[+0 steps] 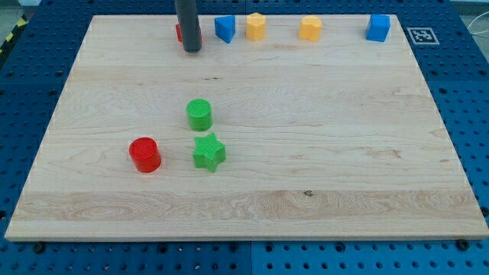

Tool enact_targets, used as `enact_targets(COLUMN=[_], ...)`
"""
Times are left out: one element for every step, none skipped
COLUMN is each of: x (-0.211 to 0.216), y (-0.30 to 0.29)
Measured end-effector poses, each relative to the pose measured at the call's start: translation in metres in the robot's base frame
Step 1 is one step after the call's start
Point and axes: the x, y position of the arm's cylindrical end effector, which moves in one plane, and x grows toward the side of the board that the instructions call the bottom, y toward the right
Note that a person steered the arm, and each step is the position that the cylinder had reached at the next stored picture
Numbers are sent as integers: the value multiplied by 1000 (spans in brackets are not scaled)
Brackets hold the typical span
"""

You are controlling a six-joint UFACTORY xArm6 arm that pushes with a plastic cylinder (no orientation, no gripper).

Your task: Point at the green circle

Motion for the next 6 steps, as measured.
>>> enact_targets(x=[-4, 30, 67, 105, 139, 163], y=[-2, 0, 29, 71, 87, 87])
